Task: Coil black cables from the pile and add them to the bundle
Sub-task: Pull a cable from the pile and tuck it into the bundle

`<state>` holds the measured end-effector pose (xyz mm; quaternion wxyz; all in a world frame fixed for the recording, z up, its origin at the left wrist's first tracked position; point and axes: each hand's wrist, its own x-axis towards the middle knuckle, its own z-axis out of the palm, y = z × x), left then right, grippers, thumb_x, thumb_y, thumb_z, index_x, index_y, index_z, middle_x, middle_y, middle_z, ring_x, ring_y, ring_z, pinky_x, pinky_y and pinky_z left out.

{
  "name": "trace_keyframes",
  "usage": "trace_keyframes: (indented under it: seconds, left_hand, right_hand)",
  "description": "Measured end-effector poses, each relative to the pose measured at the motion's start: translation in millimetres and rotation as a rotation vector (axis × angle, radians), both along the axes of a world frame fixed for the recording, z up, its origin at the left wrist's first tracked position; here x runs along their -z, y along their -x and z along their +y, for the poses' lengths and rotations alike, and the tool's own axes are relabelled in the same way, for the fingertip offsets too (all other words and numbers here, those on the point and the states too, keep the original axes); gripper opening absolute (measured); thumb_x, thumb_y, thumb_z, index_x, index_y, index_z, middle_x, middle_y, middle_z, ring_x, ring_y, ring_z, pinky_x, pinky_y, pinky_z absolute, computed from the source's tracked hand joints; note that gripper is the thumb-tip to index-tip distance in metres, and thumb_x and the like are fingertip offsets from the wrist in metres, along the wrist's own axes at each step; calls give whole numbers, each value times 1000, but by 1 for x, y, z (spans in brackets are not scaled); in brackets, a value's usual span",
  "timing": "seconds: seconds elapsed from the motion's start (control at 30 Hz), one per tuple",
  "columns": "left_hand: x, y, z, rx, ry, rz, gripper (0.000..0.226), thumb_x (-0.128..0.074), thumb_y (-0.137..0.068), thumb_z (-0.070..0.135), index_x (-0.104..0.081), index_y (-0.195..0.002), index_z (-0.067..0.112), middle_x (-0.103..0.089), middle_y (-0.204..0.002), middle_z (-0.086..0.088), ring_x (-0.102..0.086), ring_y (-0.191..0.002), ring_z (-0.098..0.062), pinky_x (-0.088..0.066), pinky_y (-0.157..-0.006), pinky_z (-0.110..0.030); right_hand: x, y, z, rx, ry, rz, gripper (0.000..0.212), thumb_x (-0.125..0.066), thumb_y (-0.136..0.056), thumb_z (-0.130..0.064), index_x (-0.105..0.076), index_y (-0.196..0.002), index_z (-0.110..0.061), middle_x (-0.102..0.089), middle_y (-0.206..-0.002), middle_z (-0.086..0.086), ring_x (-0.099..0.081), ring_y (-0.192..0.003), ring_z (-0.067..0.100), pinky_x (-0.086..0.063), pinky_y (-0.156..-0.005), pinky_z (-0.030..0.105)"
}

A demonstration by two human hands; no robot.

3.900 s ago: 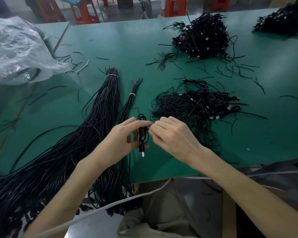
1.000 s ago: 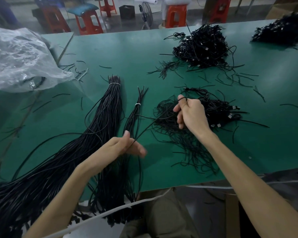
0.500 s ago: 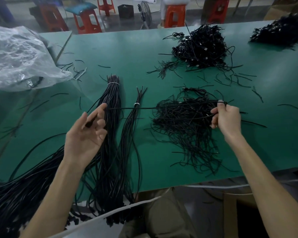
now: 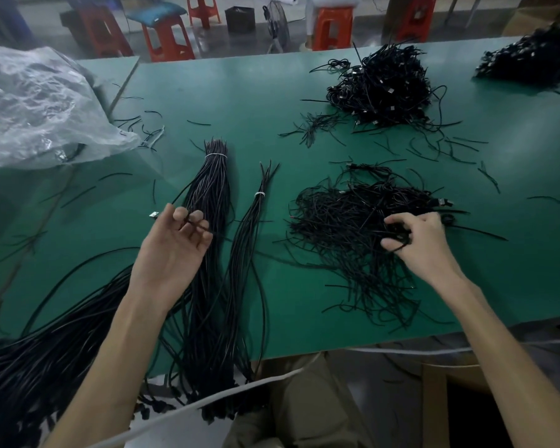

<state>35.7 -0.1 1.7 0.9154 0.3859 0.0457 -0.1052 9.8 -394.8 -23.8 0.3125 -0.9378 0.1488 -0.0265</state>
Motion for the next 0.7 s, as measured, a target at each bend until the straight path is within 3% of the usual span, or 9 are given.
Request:
trace_keyframes:
  seconds: [0.07,0.13,0.23,0.27,0.37,0.43,0.53,0.63,0.7]
  left_hand:
    - [3,1,-2,9,46,-19,37,-46,-110,32,-67,-82,20,-66,-107,0,-66,-106,-17,-53,-100,-31]
    - [5,1,-6,4,99,-36,32,-45,-109,26,-71,-95,14,-69,-116,-3,-67,-115,-18,-53,-103,-32]
    - [4,0,-11,-19,134,-52,31,-45,-107,20,-75,-109,11,-70,-118,-2,-69,-106,-13,-55,-96,-27]
    - [4,-1,-12,-27,149,-49,31,-45,-107,18,-74,-112,11,-69,-117,-2,-68,-100,-10,-56,-93,-25]
    - [3,-3,-11,-49,182,-36,34,-41,-106,11,-64,-132,10,-68,-108,3,-63,-82,-4,-54,-81,-18]
    - [2,-3,-12,-63,207,-9,37,-36,-108,6,-58,-138,8,-68,-106,4,-61,-75,-2,-53,-75,-16]
    - [0,1,-13,-56,219,20,34,-34,-108,5,-58,-132,8,-66,-102,5,-57,-70,-1,-50,-68,-14]
    - [-3,10,-19,26,244,9,31,-33,-105,2,-58,-121,10,-57,-95,6,-52,-67,-3,-46,-66,-15]
    - [-8,16,-25,124,253,-44,25,-42,-99,1,-56,-116,12,-50,-92,7,-48,-67,-4,-45,-66,-16]
  right_hand:
    - [-11,7,8,-72,177,65,69,-85,-81,-33,-51,-142,-31,-33,-147,3,-21,-138,23,-25,-116,49]
    - [-21,15,24,-181,313,158,94,-89,-75,-39,-36,-153,-36,-18,-162,-4,-7,-143,17,-17,-118,50]
    - [-23,28,53,-272,514,141,116,-85,-80,-24,-4,-161,-32,20,-166,-6,19,-150,22,-4,-122,55]
    - [-24,32,61,-304,566,94,115,-81,-82,-14,0,-162,-31,23,-165,-6,22,-151,23,-1,-122,56]
    - [-33,36,84,-402,370,89,96,-59,-85,7,-17,-161,-33,-2,-168,-13,11,-153,12,3,-124,47]
    - [-35,41,99,-474,262,93,81,-52,-90,8,-31,-156,-33,-22,-164,-17,-2,-152,5,1,-125,39]
    - [-28,58,125,-588,-14,-9,49,-52,-105,-27,-39,-153,-32,-39,-154,-19,-20,-141,-7,-13,-122,29]
    - [-16,71,159,-662,-281,105,62,-50,-101,-55,-31,-156,-34,-42,-151,-21,-28,-138,-7,-24,-115,25]
    - [-5,71,177,-698,-340,169,58,-51,-102,-56,-35,-153,-32,-49,-144,-19,-37,-129,-9,-30,-106,20]
